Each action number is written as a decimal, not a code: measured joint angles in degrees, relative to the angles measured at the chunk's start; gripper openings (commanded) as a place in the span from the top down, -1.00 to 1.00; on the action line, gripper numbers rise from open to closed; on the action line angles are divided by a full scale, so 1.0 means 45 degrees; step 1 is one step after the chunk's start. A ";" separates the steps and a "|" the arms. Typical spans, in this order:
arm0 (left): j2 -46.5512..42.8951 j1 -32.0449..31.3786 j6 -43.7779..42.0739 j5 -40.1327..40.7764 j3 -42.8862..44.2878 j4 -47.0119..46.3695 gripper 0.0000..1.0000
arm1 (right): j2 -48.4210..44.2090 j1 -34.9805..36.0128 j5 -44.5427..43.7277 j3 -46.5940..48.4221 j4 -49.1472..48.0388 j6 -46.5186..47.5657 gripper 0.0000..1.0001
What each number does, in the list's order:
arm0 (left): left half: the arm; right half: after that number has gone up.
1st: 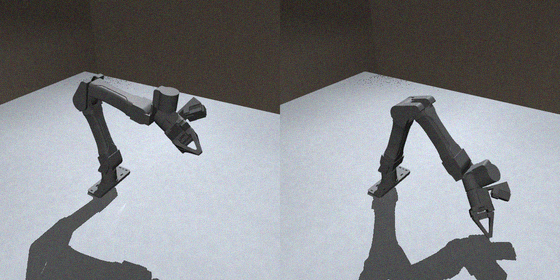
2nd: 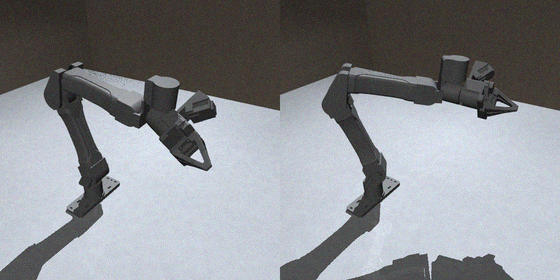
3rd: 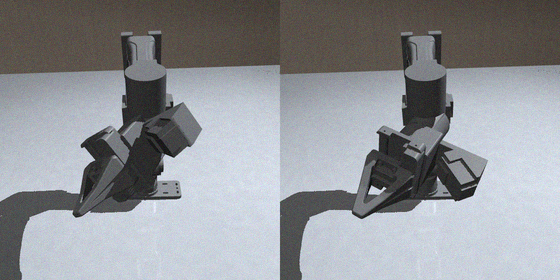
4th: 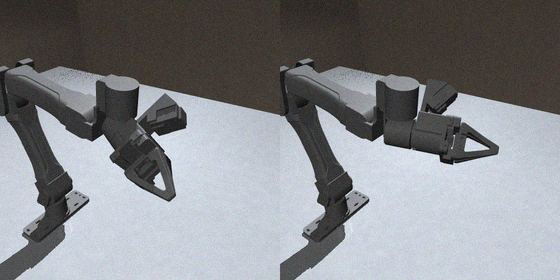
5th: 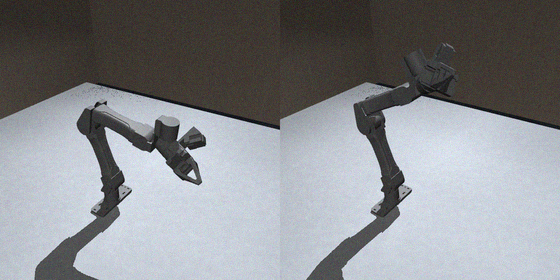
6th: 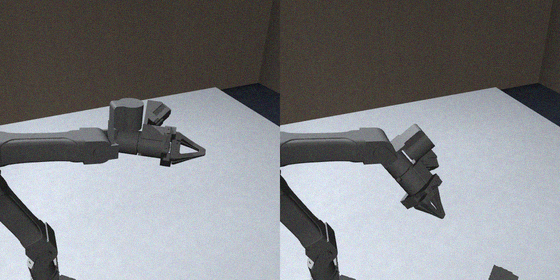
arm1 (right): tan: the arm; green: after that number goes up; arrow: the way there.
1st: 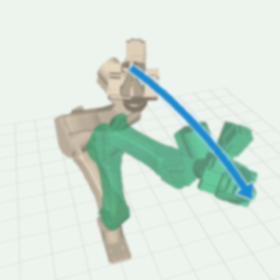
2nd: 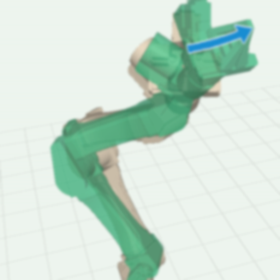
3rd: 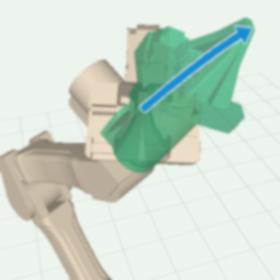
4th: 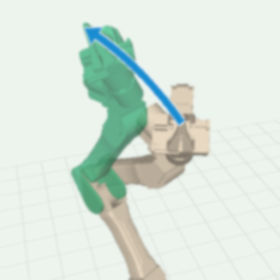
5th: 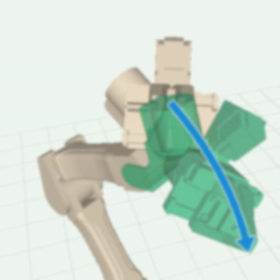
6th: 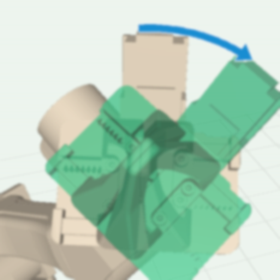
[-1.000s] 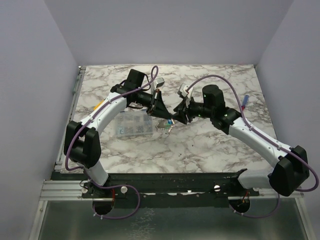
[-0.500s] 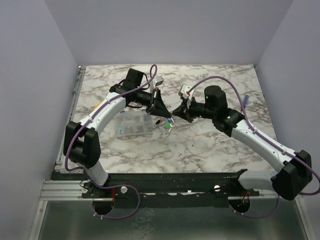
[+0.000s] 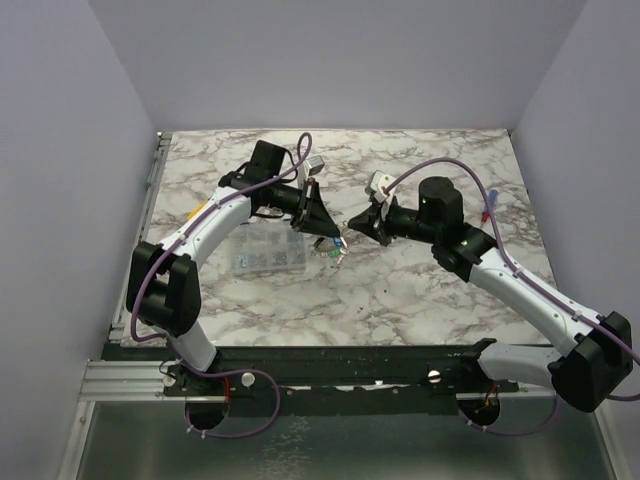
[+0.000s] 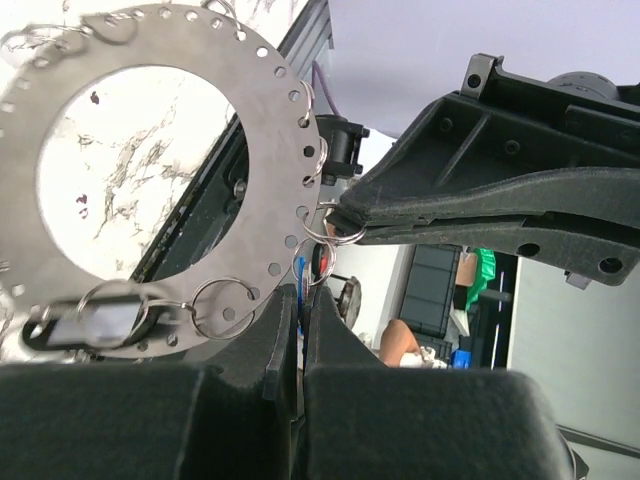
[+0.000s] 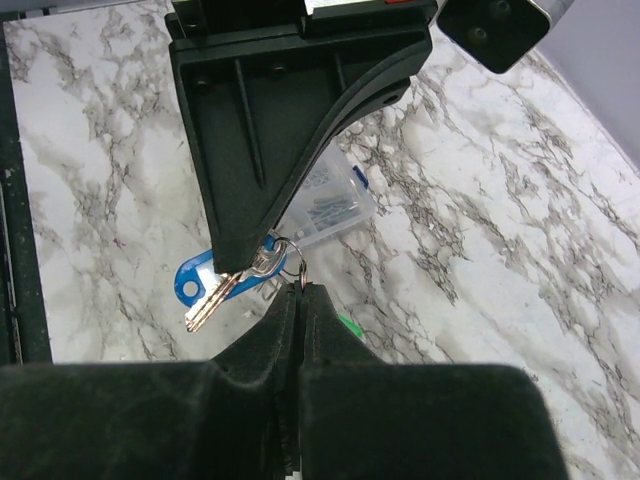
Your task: Remove the keys from the keyring
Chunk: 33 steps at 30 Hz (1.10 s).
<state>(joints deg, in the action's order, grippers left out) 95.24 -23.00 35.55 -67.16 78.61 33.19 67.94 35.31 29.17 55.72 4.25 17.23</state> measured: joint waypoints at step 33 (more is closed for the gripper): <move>0.0500 -0.0321 -0.0107 0.0223 -0.1506 -0.0311 1.00 | 0.0369 -0.0685 0.3254 -0.0214 -0.1117 -0.0709 0.75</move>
<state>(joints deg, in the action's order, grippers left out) 97.49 -24.45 35.07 -66.15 71.83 31.79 69.60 32.23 43.81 54.76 -0.78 14.04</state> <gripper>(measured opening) 0.029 0.026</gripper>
